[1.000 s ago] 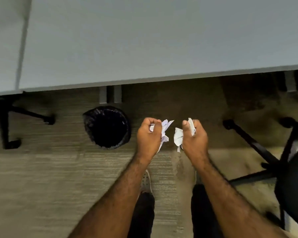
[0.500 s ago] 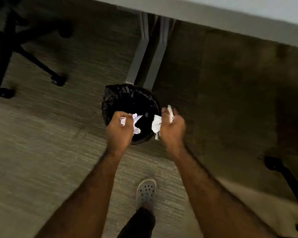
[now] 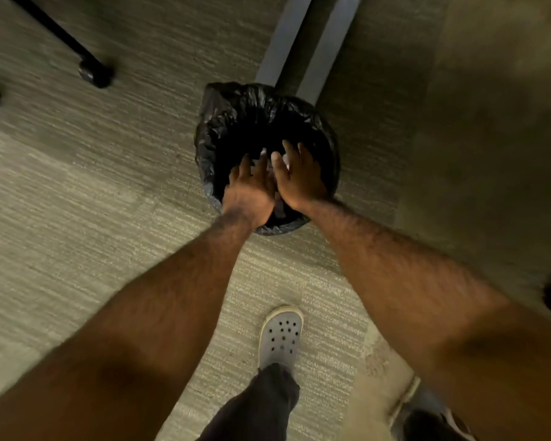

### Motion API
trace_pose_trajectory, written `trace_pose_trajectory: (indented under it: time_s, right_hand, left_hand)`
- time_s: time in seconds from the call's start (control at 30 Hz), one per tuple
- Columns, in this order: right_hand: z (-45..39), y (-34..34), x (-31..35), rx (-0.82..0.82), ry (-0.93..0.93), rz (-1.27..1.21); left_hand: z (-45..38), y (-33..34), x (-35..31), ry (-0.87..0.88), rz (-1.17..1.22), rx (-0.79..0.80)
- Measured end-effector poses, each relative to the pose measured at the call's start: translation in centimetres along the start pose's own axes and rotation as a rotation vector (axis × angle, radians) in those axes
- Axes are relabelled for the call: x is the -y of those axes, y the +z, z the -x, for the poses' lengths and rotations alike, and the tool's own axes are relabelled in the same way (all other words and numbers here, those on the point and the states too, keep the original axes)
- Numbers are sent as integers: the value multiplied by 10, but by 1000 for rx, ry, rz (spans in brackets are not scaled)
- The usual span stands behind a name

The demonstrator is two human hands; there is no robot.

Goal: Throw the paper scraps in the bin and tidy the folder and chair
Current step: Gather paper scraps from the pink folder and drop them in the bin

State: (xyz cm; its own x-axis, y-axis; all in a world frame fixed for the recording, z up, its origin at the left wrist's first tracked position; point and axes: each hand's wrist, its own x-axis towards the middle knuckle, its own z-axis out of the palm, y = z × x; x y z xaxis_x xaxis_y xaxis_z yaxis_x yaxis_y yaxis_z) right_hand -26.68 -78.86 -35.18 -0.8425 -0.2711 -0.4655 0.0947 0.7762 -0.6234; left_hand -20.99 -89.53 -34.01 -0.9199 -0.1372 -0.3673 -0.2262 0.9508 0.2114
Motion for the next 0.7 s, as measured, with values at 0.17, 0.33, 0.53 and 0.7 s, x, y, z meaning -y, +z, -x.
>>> trace_pose_trajectory:
  time_s: [0.17, 0.33, 0.53, 0.7]
  right_hand:
    - [23, -9, 0, 77, -63, 167]
    - [69, -41, 22, 54, -150, 218]
    - [150, -97, 58, 7, -160, 237]
    - [222, -149, 87, -54, -123, 168]
  left_hand:
    - [20, -6, 5, -31, -42, 1]
    - [57, -45, -10, -64, 30, -51]
    - [118, -115, -33, -42, 19, -36]
    - [176, -184, -76, 5, 27, -21]
